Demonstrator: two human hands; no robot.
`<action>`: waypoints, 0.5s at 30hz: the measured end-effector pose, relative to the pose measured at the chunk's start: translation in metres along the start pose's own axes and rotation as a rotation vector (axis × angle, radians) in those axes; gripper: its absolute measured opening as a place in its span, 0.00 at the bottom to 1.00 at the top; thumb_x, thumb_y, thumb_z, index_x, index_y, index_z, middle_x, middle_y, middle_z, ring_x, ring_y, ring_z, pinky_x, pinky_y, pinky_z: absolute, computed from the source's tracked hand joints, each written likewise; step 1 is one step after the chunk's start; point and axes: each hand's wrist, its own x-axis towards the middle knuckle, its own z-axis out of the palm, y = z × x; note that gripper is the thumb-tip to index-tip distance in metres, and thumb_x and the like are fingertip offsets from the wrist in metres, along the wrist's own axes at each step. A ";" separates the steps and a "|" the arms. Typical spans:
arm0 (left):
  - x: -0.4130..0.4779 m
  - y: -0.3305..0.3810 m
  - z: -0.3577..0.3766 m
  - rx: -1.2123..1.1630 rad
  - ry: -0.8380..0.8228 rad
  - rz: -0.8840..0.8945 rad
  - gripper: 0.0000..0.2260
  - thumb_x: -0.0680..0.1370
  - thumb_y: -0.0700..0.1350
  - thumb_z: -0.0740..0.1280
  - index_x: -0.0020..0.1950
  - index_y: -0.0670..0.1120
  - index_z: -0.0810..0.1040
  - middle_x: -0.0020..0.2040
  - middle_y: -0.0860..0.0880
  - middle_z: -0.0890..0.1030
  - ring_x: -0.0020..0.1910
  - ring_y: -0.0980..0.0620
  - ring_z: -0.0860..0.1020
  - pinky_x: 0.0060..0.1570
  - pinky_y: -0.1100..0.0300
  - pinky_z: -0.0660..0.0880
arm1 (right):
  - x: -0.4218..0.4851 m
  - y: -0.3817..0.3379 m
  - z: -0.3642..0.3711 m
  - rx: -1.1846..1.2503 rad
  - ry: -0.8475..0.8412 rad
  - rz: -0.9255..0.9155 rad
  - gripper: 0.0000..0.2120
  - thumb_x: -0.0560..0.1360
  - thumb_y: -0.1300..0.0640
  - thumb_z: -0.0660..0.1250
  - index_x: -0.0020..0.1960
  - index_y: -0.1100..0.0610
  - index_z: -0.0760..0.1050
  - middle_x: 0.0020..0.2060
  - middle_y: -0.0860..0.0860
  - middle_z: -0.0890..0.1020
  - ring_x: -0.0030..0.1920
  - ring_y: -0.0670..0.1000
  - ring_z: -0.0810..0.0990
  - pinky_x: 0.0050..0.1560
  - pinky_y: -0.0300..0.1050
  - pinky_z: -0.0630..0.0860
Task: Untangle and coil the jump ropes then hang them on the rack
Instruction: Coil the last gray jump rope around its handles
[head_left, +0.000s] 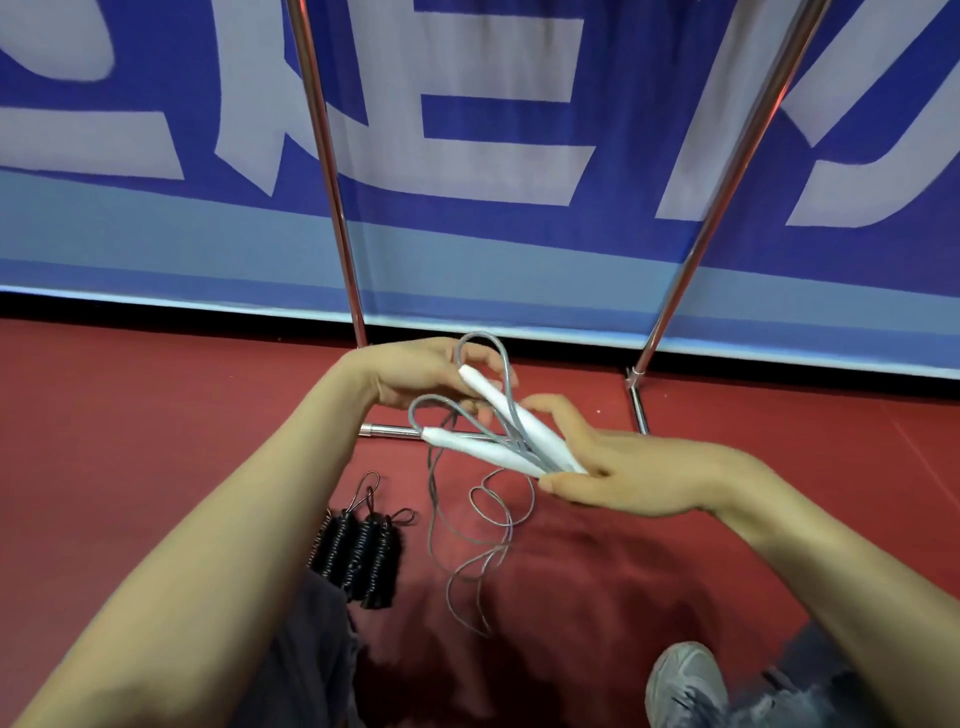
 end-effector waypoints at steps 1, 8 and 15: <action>0.001 -0.001 0.001 0.070 0.006 -0.010 0.09 0.76 0.30 0.64 0.55 0.39 0.75 0.36 0.50 0.81 0.32 0.55 0.76 0.35 0.65 0.74 | -0.001 -0.002 0.003 -0.054 -0.024 0.013 0.24 0.81 0.48 0.58 0.68 0.47 0.46 0.46 0.56 0.77 0.40 0.55 0.74 0.44 0.49 0.67; 0.011 0.008 0.012 0.208 0.200 0.069 0.08 0.76 0.35 0.69 0.53 0.41 0.77 0.35 0.54 0.83 0.36 0.60 0.80 0.41 0.69 0.75 | 0.003 0.009 0.004 -0.244 -0.021 0.152 0.15 0.80 0.55 0.58 0.61 0.53 0.53 0.37 0.55 0.75 0.32 0.53 0.68 0.37 0.48 0.64; 0.019 0.017 0.038 0.451 0.322 0.119 0.14 0.71 0.42 0.76 0.54 0.45 0.78 0.34 0.49 0.83 0.35 0.56 0.78 0.41 0.60 0.71 | 0.021 0.026 0.022 -0.304 -0.096 0.395 0.26 0.80 0.58 0.57 0.72 0.62 0.49 0.55 0.63 0.77 0.45 0.60 0.73 0.43 0.46 0.64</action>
